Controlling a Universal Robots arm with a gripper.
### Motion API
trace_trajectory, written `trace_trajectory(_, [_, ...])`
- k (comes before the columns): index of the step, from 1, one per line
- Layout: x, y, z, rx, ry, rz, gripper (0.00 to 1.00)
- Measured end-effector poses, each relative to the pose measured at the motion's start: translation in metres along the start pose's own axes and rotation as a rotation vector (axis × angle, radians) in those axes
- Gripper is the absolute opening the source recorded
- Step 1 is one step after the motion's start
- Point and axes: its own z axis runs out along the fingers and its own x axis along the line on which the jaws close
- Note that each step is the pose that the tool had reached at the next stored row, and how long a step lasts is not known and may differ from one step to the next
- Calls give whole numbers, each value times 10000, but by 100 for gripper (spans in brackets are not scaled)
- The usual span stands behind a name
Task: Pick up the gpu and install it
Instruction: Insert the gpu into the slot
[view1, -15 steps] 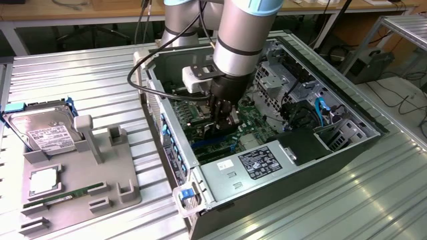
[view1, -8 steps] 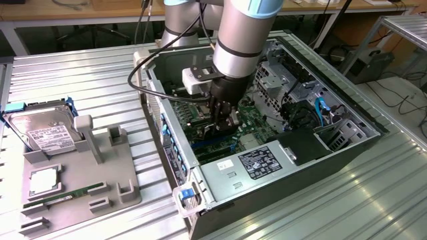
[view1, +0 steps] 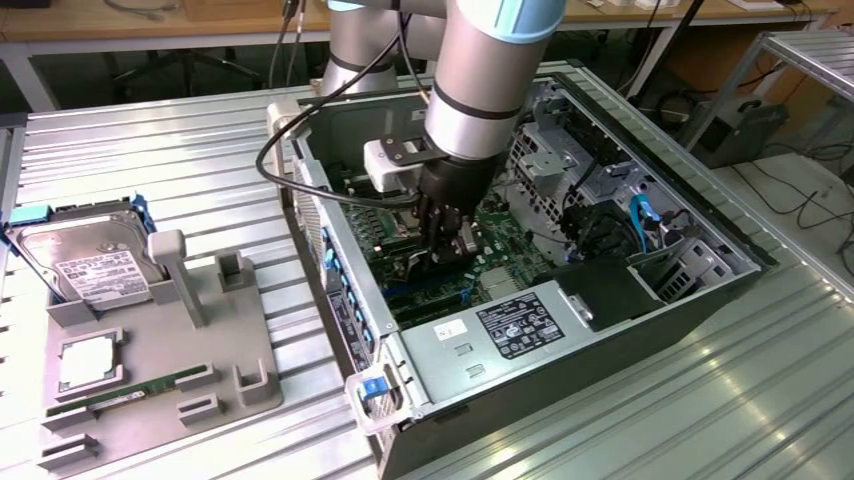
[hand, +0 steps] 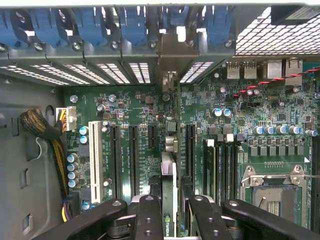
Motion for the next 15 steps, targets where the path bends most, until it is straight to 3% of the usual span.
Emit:
trace_trajectory(7, [-1,1,-6,-10,10,1,27])
trace_trajectory(8, [-1,1,-22,-8,7,1,34])
trace_trajectory(15, [-7,12,-307,-7,8,1,34])
